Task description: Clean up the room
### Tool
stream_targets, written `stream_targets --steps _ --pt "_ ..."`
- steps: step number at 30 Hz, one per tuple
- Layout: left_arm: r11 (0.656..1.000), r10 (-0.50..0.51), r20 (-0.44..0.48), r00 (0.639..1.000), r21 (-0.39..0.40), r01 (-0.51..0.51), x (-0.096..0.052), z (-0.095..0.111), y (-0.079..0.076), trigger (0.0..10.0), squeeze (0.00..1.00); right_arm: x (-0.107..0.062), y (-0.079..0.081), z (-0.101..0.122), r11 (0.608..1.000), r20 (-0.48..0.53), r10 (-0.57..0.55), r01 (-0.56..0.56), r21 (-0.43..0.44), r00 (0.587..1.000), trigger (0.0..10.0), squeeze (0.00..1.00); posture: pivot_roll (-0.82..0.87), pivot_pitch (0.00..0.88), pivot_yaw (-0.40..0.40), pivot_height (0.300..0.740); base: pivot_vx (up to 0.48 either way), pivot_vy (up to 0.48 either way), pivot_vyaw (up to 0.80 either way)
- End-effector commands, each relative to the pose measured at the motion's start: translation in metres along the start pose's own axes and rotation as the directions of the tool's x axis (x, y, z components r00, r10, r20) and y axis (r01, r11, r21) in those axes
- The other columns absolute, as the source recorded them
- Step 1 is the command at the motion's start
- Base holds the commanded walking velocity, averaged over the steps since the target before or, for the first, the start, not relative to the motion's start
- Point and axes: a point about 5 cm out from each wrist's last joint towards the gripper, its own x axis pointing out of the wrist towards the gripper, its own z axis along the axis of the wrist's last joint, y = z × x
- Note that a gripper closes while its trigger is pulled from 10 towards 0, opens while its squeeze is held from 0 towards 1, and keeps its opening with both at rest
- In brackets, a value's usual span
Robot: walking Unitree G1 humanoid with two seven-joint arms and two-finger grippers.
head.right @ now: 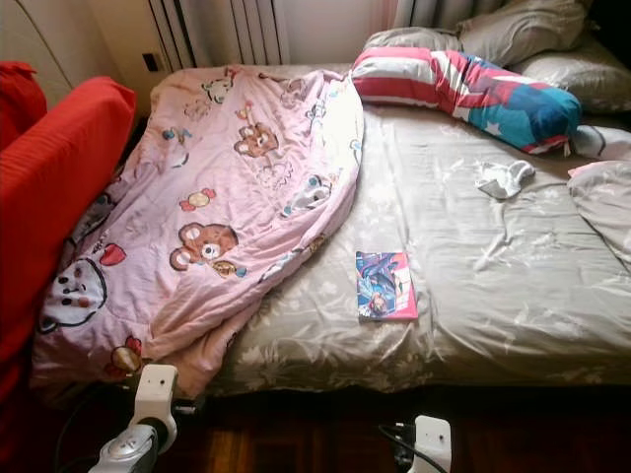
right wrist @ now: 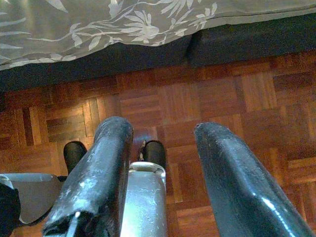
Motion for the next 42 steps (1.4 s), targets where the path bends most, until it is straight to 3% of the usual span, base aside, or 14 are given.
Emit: stream_targets --steps 1,42 --pt "1.0 0.01 -0.019 1.0 -0.01 -0.011 -0.0029 -0.0071 0.0025 10.0 0.0 -0.0012 0.001 -0.0053 1.0 -0.016 0.001 -0.001 -0.006 1.0 10.0 0.0 0.06 0.114 0.044 0.74 0.296 0.0 0.0" --pt "1.0 0.009 -0.009 1.0 0.0 -0.009 -0.0025 -0.0054 0.002 10.0 0.0 -0.0013 0.0022 -0.0061 1.0 -0.02 0.006 -0.006 -0.017 1.0 10.0 0.0 0.06 0.114 0.042 0.74 0.291 0.0 0.0"
